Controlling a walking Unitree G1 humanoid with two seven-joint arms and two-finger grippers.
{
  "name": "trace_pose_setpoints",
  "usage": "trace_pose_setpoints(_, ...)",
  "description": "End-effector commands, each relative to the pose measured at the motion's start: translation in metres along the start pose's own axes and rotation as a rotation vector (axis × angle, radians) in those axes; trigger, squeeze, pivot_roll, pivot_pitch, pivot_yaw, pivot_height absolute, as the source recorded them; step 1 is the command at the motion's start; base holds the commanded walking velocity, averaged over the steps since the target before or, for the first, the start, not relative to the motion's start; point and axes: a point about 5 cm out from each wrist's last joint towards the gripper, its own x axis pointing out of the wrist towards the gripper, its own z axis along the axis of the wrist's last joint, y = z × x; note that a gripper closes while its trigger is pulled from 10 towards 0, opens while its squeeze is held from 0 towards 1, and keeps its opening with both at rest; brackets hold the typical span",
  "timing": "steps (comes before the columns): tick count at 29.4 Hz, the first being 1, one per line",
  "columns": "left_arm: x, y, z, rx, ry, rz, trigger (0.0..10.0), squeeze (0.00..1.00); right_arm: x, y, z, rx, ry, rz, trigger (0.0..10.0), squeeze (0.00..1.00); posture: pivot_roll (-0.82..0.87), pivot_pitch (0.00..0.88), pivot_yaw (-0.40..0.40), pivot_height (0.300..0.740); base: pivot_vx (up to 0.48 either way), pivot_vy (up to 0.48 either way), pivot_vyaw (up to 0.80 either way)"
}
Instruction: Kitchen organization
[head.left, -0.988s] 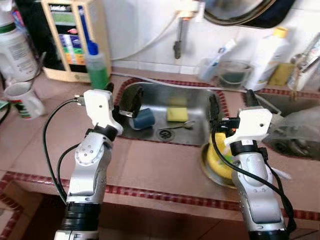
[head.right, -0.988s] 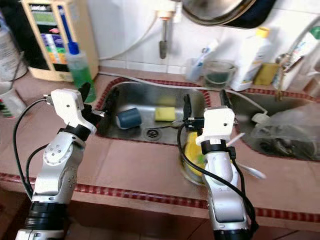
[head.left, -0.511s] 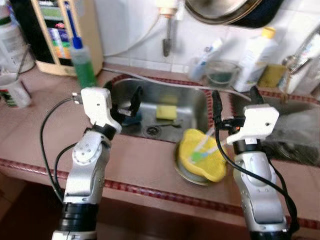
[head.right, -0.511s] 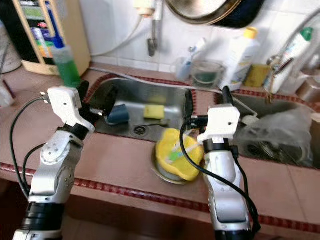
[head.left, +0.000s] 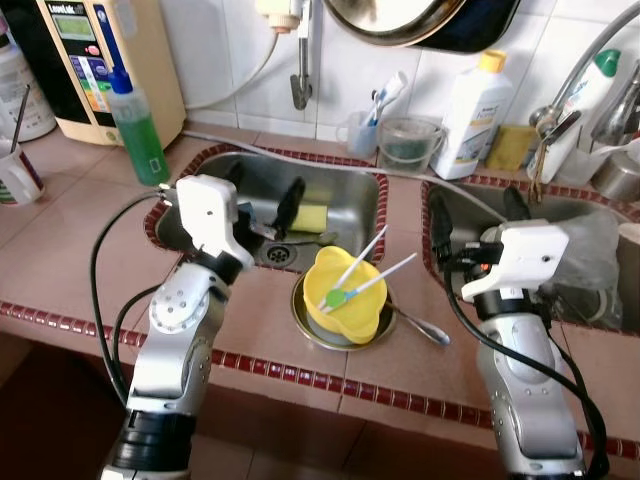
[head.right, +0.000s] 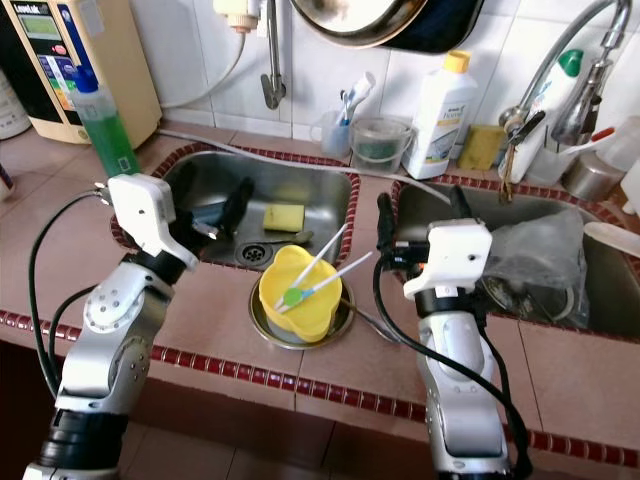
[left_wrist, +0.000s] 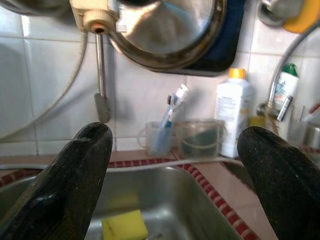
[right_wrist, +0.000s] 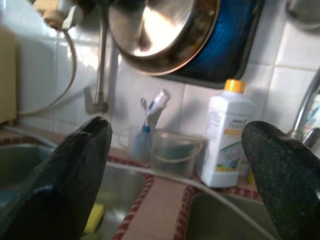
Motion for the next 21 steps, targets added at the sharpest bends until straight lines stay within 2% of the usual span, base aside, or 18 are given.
trace_pose_setpoints(1, -0.003, -0.001, 0.003, 0.033, 0.0, -0.024, 10.0, 0.0, -0.002, -0.002, 0.003, -0.002, -0.002, 0.013, 10.0, 0.0, 0.0, 0.064, -0.023, 0.74, 0.0, 0.0, 0.0)
trace_pose_setpoints(9, -0.009, -0.009, 0.002, 0.053, 0.017, -0.095, 10.0, 0.0, -0.009, -0.005, -0.002, 0.059, 0.036, 0.054, 10.0, 0.0, 0.0, 0.068, -0.023, 0.74, 0.0, 0.0, 0.0)
trace_pose_setpoints(11, -0.012, -0.014, 0.001, 0.056, 0.026, -0.133, 10.0, 0.0, -0.011, -0.005, -0.003, 0.092, 0.047, 0.065, 10.0, 0.0, -0.01, 0.068, -0.024, 0.74, 0.0, 0.0, 0.0)
trace_pose_setpoints(16, -0.024, -0.034, -0.001, 0.049, 0.063, -0.329, 10.0, 0.0, -0.014, -0.004, -0.006, 0.201, 0.073, 0.08, 10.0, 0.0, -0.01, 0.071, -0.029, 0.74, 0.0, 0.0, 0.0)
trace_pose_setpoints(21, -0.028, -0.039, -0.002, 0.037, 0.083, -0.369, 10.0, 0.0, -0.014, -0.006, -0.007, 0.265, 0.074, 0.06, 10.0, 0.0, 0.0, 0.066, -0.034, 0.74, 0.0, 0.0, 0.0)
